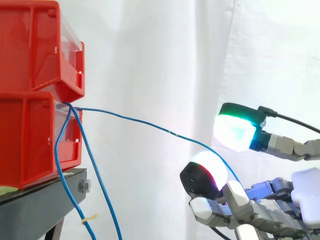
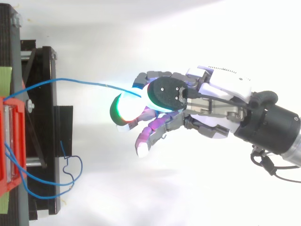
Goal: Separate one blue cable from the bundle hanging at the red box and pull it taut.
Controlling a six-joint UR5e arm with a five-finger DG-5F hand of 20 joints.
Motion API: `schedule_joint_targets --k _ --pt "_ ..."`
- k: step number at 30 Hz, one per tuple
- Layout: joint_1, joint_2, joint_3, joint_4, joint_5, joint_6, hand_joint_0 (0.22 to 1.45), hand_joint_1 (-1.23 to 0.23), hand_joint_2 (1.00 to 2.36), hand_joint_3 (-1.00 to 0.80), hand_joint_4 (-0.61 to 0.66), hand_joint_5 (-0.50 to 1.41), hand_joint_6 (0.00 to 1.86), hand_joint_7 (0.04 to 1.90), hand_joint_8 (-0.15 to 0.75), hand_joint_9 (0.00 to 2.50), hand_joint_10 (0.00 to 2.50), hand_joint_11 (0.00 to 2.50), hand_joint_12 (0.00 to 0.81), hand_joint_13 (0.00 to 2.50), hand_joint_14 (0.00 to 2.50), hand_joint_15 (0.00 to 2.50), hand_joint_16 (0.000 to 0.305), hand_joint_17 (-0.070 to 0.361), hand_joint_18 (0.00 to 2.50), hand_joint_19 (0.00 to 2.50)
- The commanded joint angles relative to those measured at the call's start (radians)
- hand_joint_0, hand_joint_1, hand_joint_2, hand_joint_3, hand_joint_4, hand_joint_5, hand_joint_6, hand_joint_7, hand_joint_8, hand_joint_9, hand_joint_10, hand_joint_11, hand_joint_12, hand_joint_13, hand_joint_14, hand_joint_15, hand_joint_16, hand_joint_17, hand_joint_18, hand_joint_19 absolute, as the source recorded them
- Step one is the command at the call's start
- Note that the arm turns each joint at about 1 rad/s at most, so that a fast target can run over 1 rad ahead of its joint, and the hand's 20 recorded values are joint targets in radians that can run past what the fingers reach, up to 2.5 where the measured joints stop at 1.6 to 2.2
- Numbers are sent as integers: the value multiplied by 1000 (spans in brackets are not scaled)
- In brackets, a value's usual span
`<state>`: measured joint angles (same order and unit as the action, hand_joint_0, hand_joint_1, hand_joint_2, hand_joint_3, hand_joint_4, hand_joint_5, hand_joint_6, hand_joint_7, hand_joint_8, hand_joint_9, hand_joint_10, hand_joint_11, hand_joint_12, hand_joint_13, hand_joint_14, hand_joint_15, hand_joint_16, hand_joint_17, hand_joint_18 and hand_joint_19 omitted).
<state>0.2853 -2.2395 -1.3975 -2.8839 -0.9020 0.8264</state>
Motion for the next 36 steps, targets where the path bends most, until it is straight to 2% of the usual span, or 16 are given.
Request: schedule_joint_targets --k 1,8,11,13,15,18,19,22,26,29,30,36 --pt "0 0 0 0 0 -6 557 -595 1000 -500 249 -163 501 1242 366 707 14 504 456 1024 17 550 54 121 871 586" --pt "0 0 -2 -3 0 -30 574 -575 1000 -500 241 -157 501 1239 361 726 12 505 450 1038 19 556 53 119 876 594" --pt "0 0 -2 -18 3 -75 611 -511 1003 -459 218 -139 505 1303 361 766 13 515 446 1062 17 554 52 116 907 584" --pt "0 1 -2 -31 5 -92 635 -522 1007 -416 213 -141 543 1273 361 787 12 516 445 1075 19 552 51 116 910 592" --pt "-2 0 -2 -37 5 -108 663 -560 1013 -344 206 -157 651 1136 363 819 13 535 443 1108 19 563 51 115 923 581" --pt "-2 1 -2 -37 5 -121 663 -590 1017 -276 194 -169 703 1096 364 830 13 555 444 1117 20 575 51 114 933 588" --pt "-2 1 -2 -35 5 -127 661 -630 1018 -255 181 -173 707 1135 367 827 15 572 446 1117 20 568 51 115 933 586" --pt "-2 1 -2 -34 5 -141 659 -664 1020 -213 202 -199 793 1024 366 825 13 579 444 1120 20 582 51 115 936 587" --pt "-2 1 -2 -32 5 -141 661 -678 1019 -199 199 -210 832 1005 364 828 15 594 442 1123 18 583 51 115 944 577" --pt "-2 1 -2 -31 5 -142 653 -670 1016 -273 206 -210 835 982 365 832 13 591 440 1124 18 591 51 115 945 584" --pt "0 0 -2 -31 5 -144 625 -651 1012 -346 213 -206 817 986 365 837 16 601 440 1125 19 585 51 115 942 584" --pt "0 1 -2 -23 5 -173 567 -567 1000 -500 225 -176 684 1083 367 837 15 593 451 1125 18 592 53 118 943 588"
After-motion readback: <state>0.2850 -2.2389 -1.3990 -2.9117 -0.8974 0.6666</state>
